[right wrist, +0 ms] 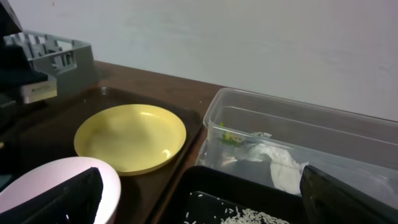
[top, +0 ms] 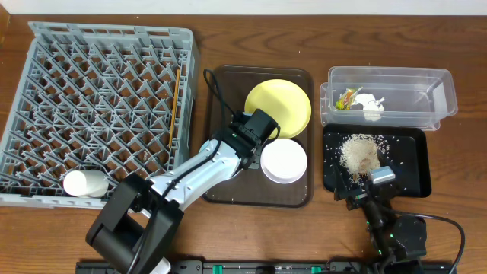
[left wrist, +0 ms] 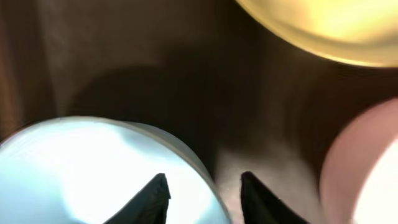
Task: Sort waste into correct bins and load items into the dishwasher
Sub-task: 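Reach the left gripper to the pink-white bowl and grip its rim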
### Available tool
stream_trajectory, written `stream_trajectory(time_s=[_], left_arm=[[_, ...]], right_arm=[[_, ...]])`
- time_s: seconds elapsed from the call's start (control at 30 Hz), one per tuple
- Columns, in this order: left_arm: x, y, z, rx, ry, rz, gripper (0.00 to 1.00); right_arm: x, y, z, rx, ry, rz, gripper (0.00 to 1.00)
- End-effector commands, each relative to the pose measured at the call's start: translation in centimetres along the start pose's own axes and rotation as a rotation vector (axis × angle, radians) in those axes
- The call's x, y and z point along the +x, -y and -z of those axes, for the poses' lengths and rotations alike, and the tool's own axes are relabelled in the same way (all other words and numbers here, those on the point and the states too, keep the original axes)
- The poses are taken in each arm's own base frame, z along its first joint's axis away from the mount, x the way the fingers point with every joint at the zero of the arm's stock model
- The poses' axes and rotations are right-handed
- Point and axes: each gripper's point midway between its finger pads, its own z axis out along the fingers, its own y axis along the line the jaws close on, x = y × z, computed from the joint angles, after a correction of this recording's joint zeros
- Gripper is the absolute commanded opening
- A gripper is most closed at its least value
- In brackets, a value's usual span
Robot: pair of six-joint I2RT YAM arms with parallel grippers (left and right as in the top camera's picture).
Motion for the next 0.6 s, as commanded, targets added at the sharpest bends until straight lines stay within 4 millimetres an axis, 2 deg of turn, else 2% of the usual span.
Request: stream_trajectory(time_s=[0.0, 0.13, 0.27, 0.33, 0.43, 0.57], left_arm=[[-0.3, 3.2, 1.8, 0.176, -0.045, -0.009, 0.42], [-0.7, 5.6, 5.6, 0.347, -0.075, -0.005, 0.44], [-1.9, 5.6, 8.3, 0.414, -0.019, 0.01, 0.49], [-2.4, 5.2, 8.5, 0.417, -0.001, 0.008, 0.5], [-2.5, 5.1, 7.7, 0.422, -0.007, 0.013, 0.5], [-1.8, 7.1, 6.7, 0.544, -0.051, -0.022, 0.5]], right_arm=[[0.0, 0.2, 0.0, 0.006, 0.002, 0.009, 0.99], [0.0, 0.2, 0.0, 0.005, 0.002, 0.009, 0.99], [0.0, 0.2, 0.0, 0.005, 0.002, 0.009, 0.99], [0.0, 0.2, 0.0, 0.006, 0.002, 0.009, 0.99], [0.0, 0.1, 0.0, 0.005, 0.002, 0.009, 0.99], [0.0, 0.2, 0.0, 0.006, 0.002, 0.009, 0.99]])
